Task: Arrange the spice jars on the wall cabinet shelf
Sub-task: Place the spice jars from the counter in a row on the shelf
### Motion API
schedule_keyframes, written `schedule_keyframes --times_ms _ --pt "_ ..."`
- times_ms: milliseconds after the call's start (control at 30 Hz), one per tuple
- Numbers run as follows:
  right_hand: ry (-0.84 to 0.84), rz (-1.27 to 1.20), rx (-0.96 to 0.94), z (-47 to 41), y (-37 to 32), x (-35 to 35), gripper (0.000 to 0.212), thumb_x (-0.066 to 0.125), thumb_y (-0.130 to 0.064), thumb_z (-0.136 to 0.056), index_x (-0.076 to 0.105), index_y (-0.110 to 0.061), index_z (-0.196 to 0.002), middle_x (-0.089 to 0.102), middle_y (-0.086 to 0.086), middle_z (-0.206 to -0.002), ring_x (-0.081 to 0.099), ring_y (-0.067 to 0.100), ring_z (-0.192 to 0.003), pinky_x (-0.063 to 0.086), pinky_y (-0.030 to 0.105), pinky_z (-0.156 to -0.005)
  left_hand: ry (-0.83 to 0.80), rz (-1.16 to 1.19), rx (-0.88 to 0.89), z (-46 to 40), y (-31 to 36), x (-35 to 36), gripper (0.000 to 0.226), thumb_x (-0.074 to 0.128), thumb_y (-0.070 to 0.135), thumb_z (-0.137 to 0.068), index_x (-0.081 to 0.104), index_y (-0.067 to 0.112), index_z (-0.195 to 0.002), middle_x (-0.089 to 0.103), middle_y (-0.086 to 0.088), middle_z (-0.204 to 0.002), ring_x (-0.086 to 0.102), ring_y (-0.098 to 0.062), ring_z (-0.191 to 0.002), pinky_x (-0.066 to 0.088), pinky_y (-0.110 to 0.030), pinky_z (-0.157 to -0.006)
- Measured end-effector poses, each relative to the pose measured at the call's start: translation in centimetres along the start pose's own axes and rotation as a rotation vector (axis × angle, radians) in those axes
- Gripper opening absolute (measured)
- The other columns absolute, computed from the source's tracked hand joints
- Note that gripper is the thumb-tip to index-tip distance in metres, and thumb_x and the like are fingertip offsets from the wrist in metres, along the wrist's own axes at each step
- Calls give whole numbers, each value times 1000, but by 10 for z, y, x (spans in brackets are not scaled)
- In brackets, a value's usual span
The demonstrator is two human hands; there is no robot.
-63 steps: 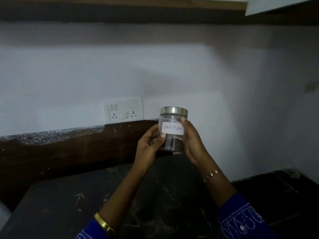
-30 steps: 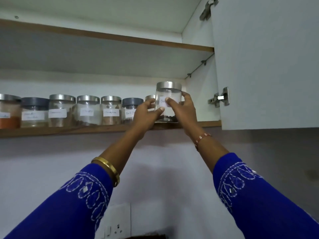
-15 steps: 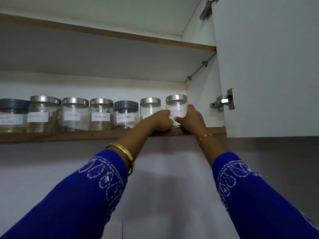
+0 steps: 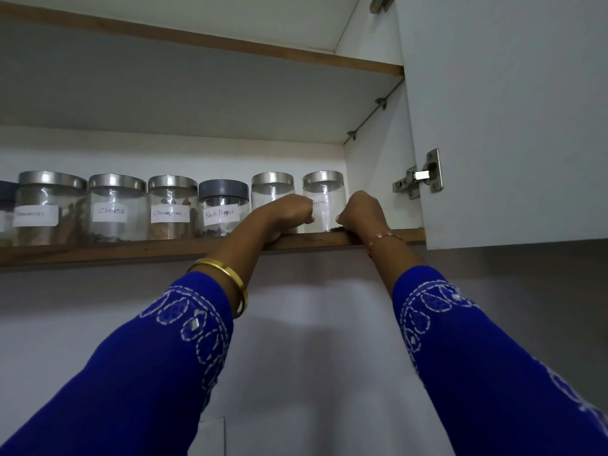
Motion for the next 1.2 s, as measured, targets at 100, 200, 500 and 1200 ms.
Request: schedule_keyframes --times_ms 100,200,500,1200 --pt "37 -67 -62 8 -3 -4 39 67 -12 -83 51 3 -116 60 18 -118 58 30 -109 37 25 -71 -21 24 -26 3 0 3 33 40 0 -91 41 25 -70 41 7 -83 38 -13 -93 35 -25 -85" --pt "63 -71 -89 15 -5 -7 54 74 -17 -78 47 2 -119 59 18 -120 57 31 -112 42 28 -77 -47 43 -17 6 3 5 33 39 -1 -91 40 26 -71 45 0 -99 34 -16 -99 31 -28 -89" --pt "60 -94 124 -6 8 -6 28 61 -4 -87 58 2 -114 62 17 -121 60 28 -111 46 27 -77 0 145 -81 -5 -11 0 25 42 6 -92 42 23 -74 45 -2 -101 40 -17 -100 38 -29 -91" --pt "177 -41 -137 22 2 -14 33 44 0 -91 64 -2 -116 64 17 -121 59 29 -112 47 31 -90 408 58 188 24 3 -12 38 38 -1 -85 61 5 -114 62 -13 -118 53 -26 -114 41 -30 -96"
Point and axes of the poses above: each hand's wrist, its own z-axis away from the middle knuckle, its own x-axis out of the palm, y = z × x, the point moved 6 cm from there along -z, towards the middle knuckle
